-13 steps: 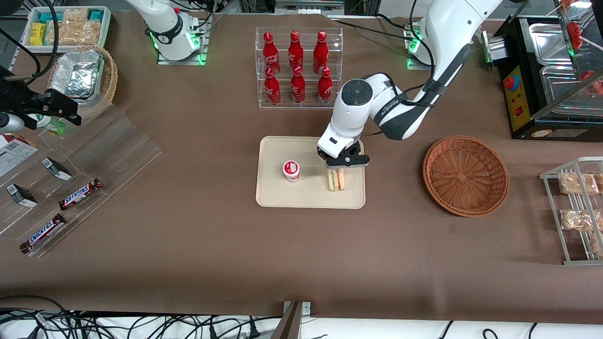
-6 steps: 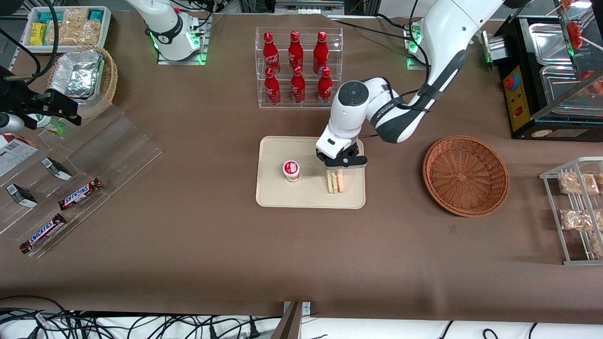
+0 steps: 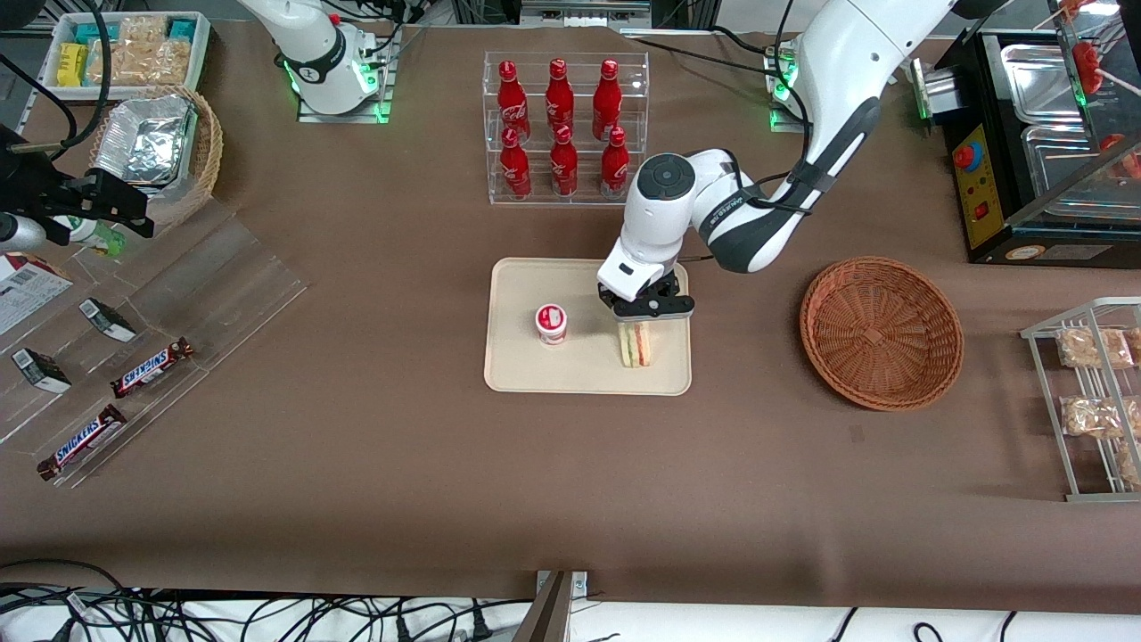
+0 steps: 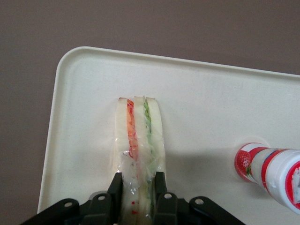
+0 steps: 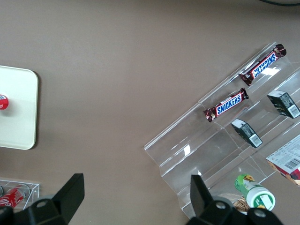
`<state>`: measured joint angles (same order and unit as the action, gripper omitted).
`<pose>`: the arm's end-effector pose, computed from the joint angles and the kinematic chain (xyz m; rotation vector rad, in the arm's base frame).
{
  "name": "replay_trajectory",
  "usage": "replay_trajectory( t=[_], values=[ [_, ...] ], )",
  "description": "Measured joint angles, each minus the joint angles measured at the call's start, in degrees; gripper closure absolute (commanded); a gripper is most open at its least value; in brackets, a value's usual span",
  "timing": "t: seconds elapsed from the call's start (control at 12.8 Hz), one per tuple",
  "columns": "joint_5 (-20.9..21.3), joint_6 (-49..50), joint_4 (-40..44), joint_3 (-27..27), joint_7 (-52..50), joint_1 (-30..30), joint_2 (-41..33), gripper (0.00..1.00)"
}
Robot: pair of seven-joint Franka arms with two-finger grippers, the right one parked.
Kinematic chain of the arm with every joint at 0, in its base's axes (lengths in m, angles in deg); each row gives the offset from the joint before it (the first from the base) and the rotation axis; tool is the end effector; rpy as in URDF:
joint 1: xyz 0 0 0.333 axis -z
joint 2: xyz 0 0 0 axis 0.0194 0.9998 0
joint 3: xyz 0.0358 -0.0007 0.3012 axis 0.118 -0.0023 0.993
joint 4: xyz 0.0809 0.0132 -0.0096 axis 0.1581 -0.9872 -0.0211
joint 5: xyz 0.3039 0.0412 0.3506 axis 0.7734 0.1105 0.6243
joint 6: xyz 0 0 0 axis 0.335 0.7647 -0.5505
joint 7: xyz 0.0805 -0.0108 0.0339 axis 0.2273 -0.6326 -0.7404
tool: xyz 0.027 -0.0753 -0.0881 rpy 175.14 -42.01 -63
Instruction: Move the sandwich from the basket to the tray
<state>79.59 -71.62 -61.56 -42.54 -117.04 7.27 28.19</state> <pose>0.5366 -0.4458 0.1690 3.0715 0.2058 0.2175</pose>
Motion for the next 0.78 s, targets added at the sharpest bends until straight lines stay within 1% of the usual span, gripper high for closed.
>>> replay_trajectory(
  t=[0.08, 0.16, 0.78],
  values=[
    [0.0, 0.0, 0.0, 0.0, 0.0, 0.0, 0.0, 0.05],
    [0.0, 0.0, 0.0, 0.0, -0.1, 0.0, 0.0, 0.00],
    [0.0, 0.4, 0.4, -0.1, -2.4, 0.0, -0.3, 0.00]
  ],
)
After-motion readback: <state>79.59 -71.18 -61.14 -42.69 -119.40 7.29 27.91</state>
